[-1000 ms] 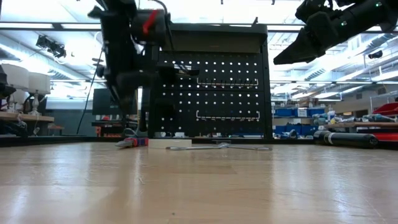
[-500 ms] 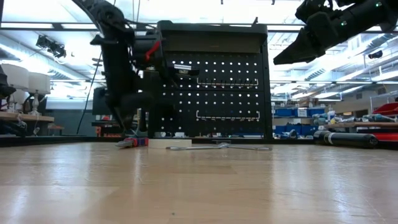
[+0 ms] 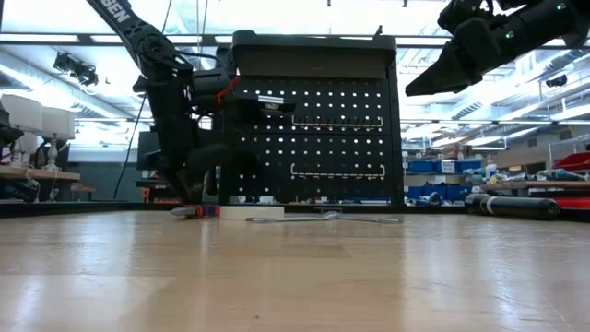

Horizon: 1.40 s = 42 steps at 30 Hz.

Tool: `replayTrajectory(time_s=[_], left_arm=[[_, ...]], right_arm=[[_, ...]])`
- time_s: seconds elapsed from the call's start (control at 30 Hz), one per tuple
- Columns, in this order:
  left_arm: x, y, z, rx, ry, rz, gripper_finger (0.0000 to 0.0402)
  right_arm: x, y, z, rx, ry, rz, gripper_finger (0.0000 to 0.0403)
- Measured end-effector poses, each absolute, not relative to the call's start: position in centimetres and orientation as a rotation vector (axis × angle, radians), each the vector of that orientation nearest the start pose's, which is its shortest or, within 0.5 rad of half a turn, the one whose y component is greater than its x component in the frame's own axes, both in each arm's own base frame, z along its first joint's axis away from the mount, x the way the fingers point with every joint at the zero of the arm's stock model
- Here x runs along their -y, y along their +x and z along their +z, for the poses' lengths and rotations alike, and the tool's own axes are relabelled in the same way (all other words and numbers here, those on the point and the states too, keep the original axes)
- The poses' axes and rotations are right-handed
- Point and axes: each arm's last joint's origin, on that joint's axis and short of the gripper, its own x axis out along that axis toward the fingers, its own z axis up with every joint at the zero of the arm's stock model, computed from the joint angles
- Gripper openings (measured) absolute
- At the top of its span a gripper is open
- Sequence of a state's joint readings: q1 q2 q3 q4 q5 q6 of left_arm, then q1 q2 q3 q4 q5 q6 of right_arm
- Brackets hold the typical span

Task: Hang tools onto peg board
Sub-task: Put the blue pliers on top of the peg board

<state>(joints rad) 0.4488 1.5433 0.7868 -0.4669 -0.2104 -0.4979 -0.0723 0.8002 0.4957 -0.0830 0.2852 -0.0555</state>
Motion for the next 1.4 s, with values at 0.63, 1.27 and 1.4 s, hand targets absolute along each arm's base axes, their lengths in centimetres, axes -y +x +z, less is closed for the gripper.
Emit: replayTrajectory(time_s=[0.63, 1.27, 1.4], left_arm=[[-11.4, 24.2, 15.3, -1.263, -0.007, 0.463, 0.0127], [-11.1, 25.9, 19.2, -1.191, -0.324, 0.721, 0.0138], [-11.6, 26.1, 18.1, -1.221, -0.318, 0.791, 0.0172]], right_arm=[[2.1, 17.5, 24.1, -0.397, -0.096, -0.342, 0.0156], [2.1, 17.5, 24.1, -0.396, -0.089, -0.343, 0.0156], [2.1, 17.5, 24.1, -0.396, -0.088, -0.344, 0.0156]])
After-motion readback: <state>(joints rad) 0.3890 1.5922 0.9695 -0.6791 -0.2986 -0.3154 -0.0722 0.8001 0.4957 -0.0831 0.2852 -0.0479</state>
